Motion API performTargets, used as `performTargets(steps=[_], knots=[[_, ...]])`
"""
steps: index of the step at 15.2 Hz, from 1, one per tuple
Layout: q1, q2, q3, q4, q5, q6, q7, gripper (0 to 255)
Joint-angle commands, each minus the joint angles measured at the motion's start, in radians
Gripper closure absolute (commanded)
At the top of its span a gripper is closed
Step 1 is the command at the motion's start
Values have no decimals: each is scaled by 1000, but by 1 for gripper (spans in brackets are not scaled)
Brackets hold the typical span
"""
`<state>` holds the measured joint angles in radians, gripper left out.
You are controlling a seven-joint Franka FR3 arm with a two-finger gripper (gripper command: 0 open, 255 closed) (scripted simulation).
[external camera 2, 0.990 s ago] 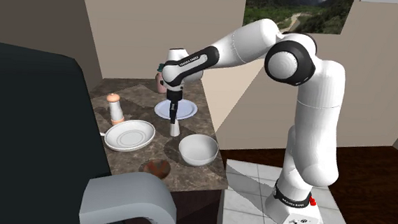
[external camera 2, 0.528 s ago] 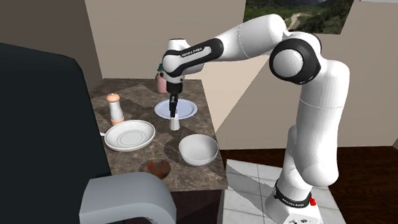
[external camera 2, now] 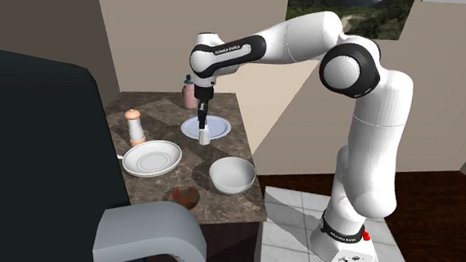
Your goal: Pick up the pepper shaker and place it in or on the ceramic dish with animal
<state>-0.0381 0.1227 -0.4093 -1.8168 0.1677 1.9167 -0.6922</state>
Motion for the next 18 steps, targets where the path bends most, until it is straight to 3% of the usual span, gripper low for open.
performTargets(steps=[1, 10, 18], knots=[[-1, -4, -1, 23, -3, -28, 4, 255], [106, -126, 85, -82, -54, -11, 210, 255], [198, -182, 186, -112, -71, -14, 410, 255]])
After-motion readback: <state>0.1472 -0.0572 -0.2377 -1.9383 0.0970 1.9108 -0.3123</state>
